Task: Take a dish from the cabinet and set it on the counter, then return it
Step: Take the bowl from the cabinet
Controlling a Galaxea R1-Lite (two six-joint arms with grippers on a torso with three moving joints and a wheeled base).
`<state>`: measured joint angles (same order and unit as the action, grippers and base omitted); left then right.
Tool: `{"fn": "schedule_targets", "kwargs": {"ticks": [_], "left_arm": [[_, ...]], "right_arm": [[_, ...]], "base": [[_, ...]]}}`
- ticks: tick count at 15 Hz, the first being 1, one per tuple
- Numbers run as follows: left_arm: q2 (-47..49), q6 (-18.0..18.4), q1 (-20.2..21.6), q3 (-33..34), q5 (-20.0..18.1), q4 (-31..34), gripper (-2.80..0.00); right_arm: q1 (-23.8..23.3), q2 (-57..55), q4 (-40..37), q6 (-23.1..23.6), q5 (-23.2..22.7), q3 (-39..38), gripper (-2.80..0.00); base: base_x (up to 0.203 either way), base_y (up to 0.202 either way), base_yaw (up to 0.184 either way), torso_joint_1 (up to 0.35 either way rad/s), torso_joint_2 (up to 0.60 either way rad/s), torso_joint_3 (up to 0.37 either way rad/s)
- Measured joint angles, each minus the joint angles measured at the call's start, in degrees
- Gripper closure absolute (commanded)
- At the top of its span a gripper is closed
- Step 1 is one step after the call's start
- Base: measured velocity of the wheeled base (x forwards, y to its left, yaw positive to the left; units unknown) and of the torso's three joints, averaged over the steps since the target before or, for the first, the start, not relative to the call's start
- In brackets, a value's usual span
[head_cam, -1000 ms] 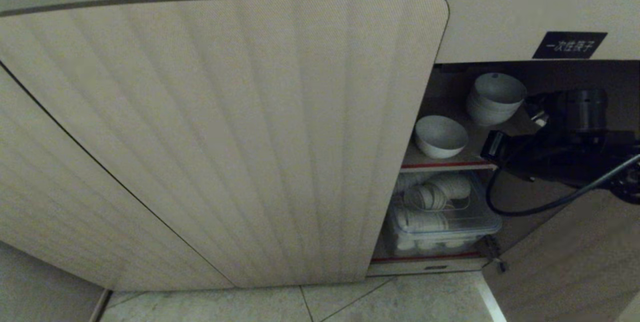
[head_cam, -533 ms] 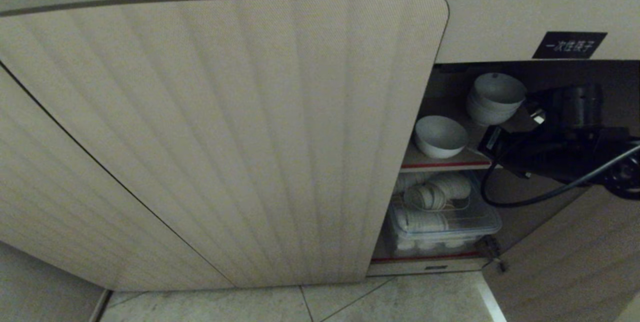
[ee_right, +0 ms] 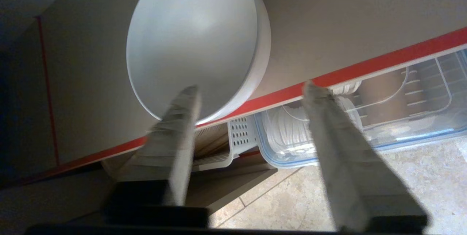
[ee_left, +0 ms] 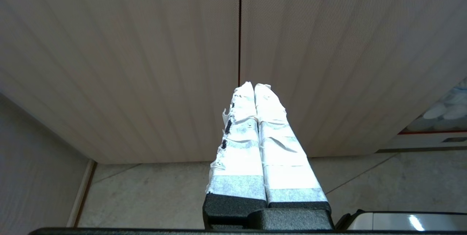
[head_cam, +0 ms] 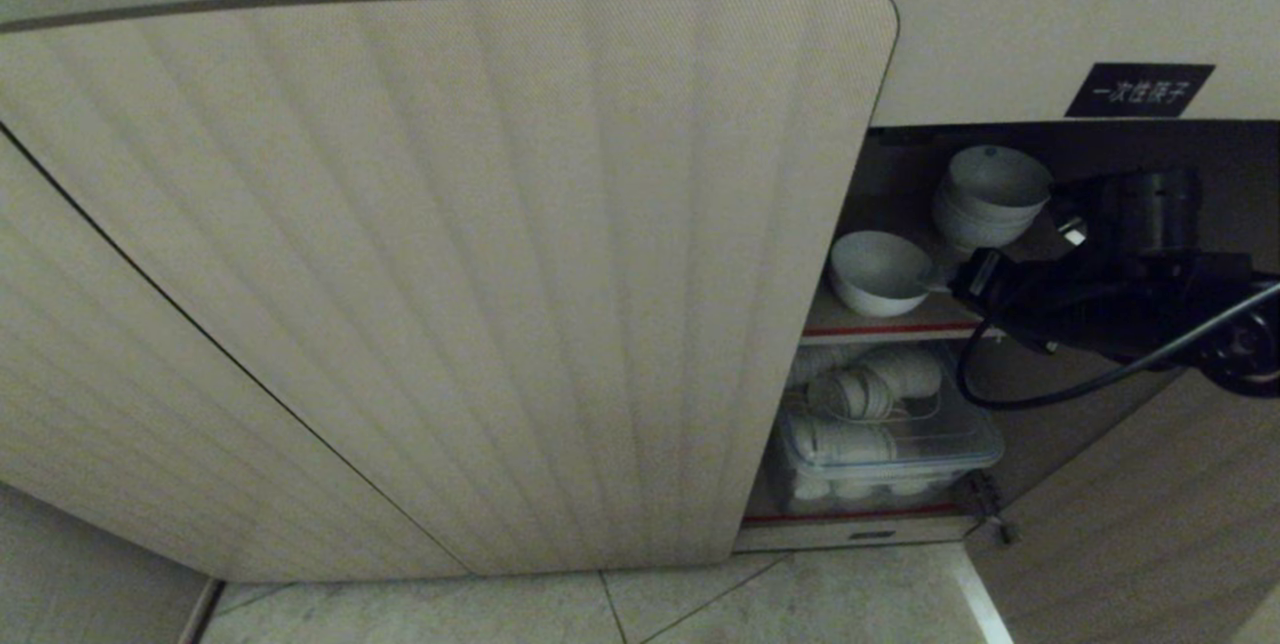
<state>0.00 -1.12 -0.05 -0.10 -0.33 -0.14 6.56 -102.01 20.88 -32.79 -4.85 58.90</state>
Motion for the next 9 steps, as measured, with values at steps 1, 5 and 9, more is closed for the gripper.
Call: {"fn": "schedule_targets", "kwargs": {"ticks": [1, 5, 9], "left_arm": [[0.0, 0.0, 0.0, 0.0, 0.0, 0.0, 0.00], [0.0, 0.0, 0.0, 0.0, 0.0, 0.0, 0.00], [0.0, 0.0, 0.0, 0.0, 0.0, 0.0, 0.00]], "right_arm": [[0.0, -0.1, 0.1, 0.0, 0.0, 0.0, -2.80], [0.1, -0.9, 0.5, 0.0, 0.0, 0.4, -2.80], [0.4, -2.5, 3.2, 0.1, 0.0, 0.9, -2.80]], "base": [[0.000, 0.000, 0.000, 0.000, 0.00, 0.000], [0.000, 0.000, 0.000, 0.000, 0.00, 0.000], [0.000, 0.000, 0.000, 0.000, 0.00, 0.000]]}}
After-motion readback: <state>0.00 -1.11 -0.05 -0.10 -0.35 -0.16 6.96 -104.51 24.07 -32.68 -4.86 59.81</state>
